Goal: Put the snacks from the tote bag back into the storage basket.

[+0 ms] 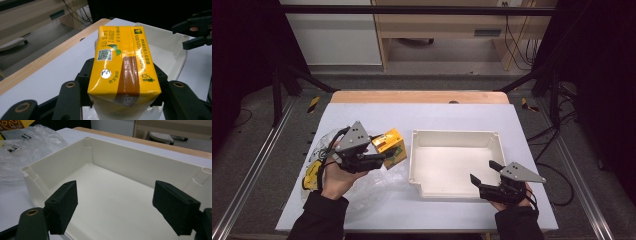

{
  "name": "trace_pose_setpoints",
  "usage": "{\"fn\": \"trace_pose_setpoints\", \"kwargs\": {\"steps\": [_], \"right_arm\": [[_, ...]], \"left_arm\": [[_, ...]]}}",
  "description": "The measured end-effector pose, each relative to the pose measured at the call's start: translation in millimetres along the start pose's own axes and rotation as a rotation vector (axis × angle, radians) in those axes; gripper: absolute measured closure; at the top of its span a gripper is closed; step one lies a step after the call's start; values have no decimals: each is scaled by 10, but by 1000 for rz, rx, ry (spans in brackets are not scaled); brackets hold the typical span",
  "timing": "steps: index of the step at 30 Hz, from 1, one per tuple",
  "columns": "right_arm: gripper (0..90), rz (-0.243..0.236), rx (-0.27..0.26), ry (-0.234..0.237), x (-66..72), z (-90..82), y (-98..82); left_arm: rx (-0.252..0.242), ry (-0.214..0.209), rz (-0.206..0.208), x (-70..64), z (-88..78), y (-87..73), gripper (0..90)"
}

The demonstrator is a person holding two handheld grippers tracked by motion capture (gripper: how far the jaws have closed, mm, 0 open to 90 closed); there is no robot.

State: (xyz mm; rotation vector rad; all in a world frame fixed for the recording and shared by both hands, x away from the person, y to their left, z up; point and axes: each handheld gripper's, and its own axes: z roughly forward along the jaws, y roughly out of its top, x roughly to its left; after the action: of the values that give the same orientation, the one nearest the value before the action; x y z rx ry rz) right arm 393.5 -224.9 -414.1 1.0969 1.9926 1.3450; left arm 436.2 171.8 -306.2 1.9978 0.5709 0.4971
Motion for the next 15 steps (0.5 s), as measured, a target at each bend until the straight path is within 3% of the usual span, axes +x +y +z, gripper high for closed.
{"fn": "trace_pose_setpoints", "kwargs": {"steps": [15], "right_arm": [[202, 4, -1, 0, -16, 1, 1]], "left_arm": [[9, -93, 66, -113, 357, 127, 506]]}}
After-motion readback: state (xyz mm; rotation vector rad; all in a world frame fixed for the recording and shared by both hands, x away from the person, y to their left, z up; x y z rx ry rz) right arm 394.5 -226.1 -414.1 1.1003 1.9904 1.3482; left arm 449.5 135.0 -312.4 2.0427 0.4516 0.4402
